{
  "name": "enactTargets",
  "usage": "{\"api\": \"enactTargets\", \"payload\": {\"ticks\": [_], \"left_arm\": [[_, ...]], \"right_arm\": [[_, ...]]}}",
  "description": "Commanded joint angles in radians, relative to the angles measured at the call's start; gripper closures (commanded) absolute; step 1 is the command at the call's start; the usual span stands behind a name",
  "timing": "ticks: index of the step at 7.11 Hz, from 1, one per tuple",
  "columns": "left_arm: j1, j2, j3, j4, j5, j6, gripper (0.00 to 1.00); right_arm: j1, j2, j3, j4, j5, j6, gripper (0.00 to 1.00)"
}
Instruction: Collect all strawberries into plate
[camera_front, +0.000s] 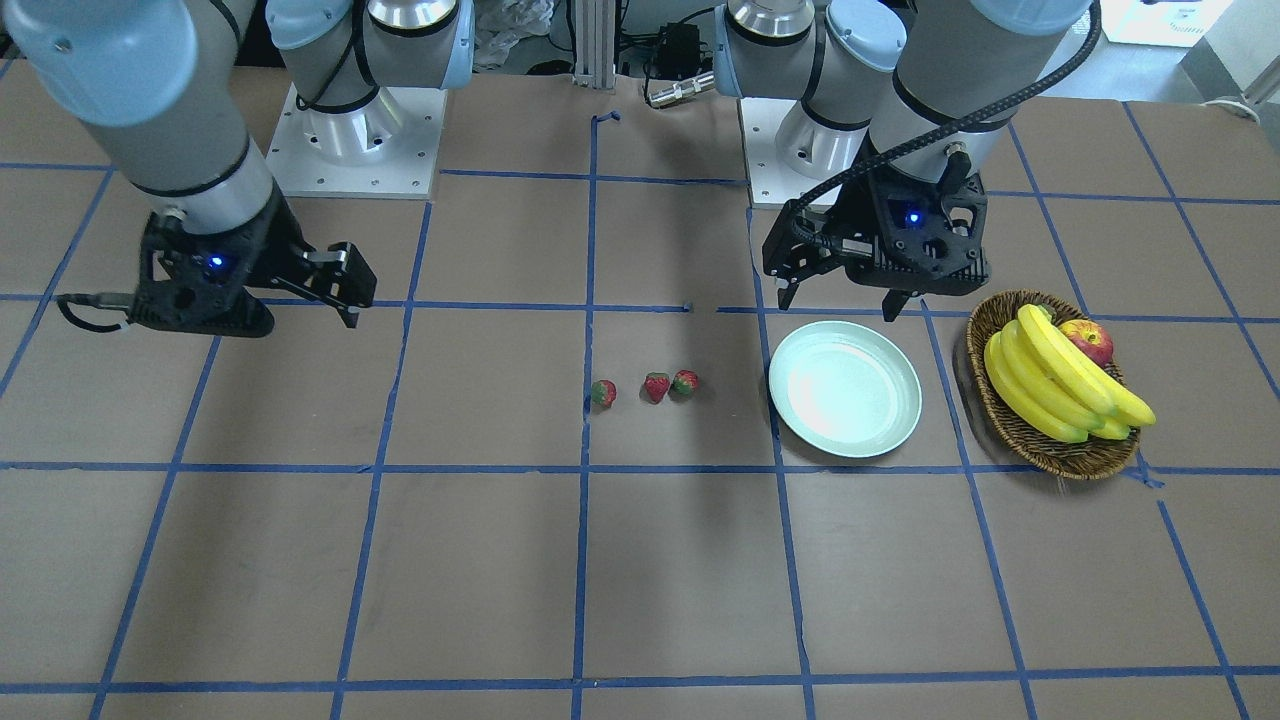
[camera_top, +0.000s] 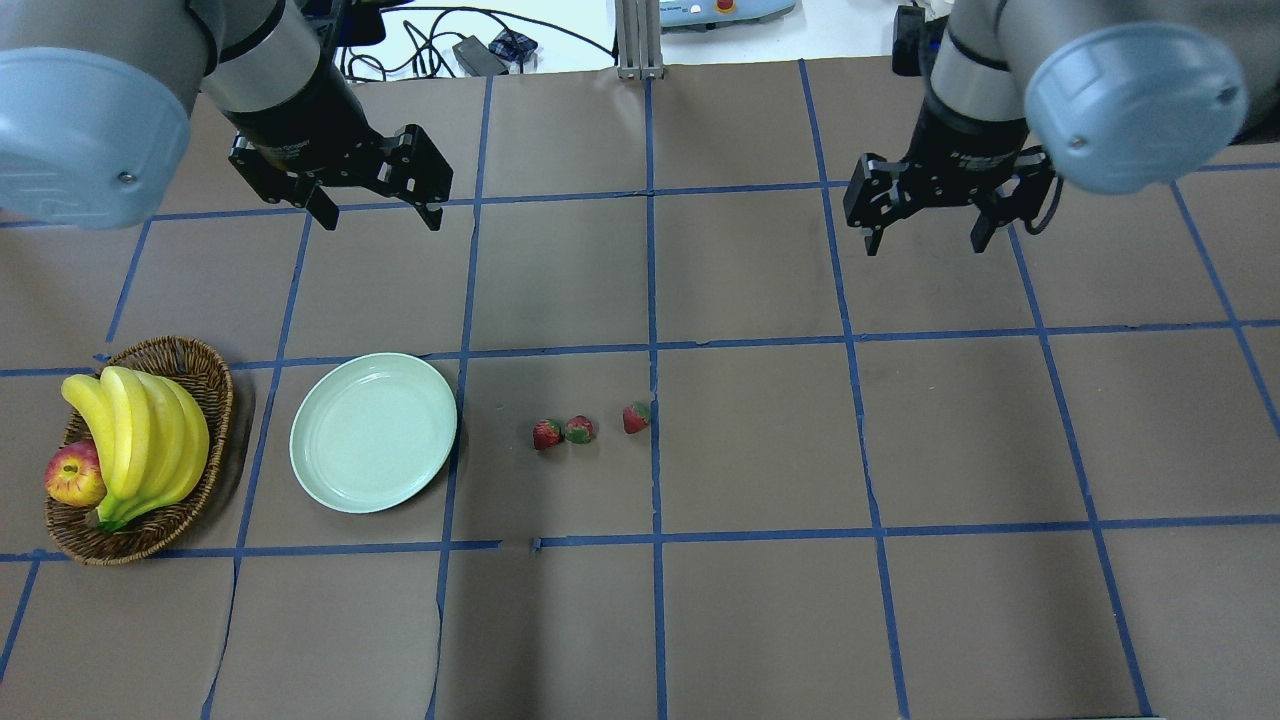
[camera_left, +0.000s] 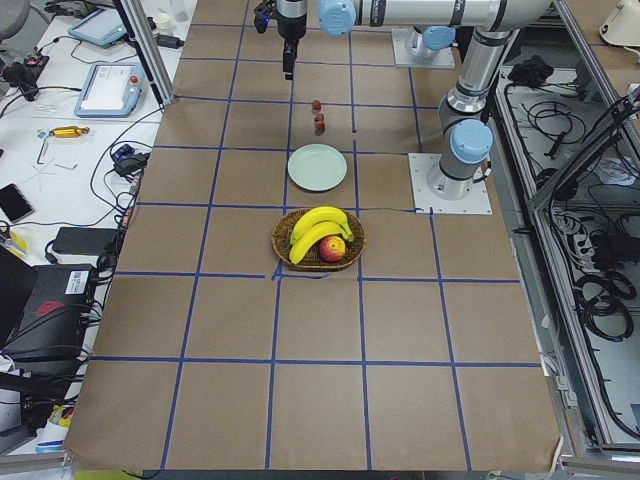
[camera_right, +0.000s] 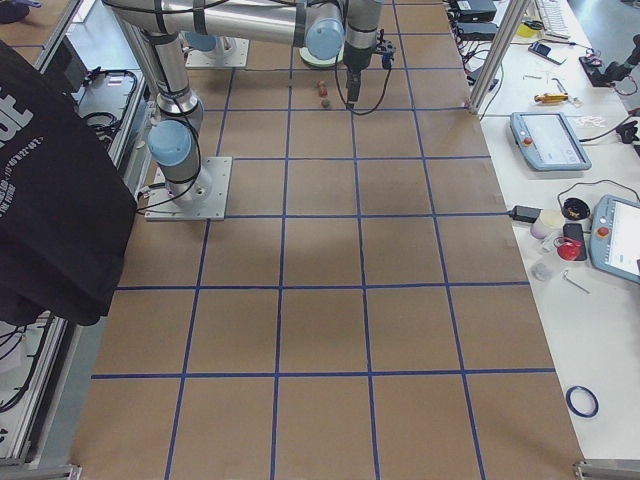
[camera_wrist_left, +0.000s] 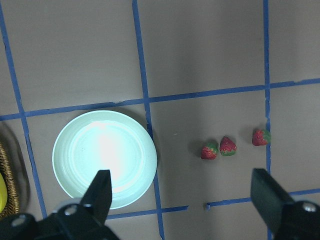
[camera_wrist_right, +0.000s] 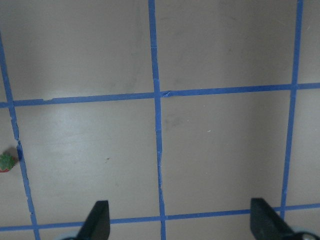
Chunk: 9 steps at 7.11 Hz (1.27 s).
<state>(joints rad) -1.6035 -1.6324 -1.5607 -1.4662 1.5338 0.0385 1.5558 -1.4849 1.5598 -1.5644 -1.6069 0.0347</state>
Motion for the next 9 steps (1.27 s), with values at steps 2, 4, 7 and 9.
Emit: {"api": "enactTargets", "payload": {"ticks": [2, 4, 7, 9], "left_arm": [[-0.003, 0.003, -0.015, 0.004, 0.003, -0.011, 0.0], [-0.001, 0.006, -0.01, 0.004, 0.005, -0.009, 0.0], [-0.001, 0.011, -0.015, 0.004, 0.005, -0.009, 0.0], [-0.003, 0.011, -0.016, 0.004, 0.003, -0.009, 0.0]], "right_arm": [[-0.017, -0.046, -0.133, 0.178, 0.008, -0.002, 0.0], [-0.016, -0.037, -0.119, 0.12, 0.042, -0.004, 0.0], [-0.014, -0.046, -0.107, 0.076, 0.032, -0.015, 0.0], [-0.011, -0.037, -0.098, 0.078, -0.02, -0.016, 0.01]]}}
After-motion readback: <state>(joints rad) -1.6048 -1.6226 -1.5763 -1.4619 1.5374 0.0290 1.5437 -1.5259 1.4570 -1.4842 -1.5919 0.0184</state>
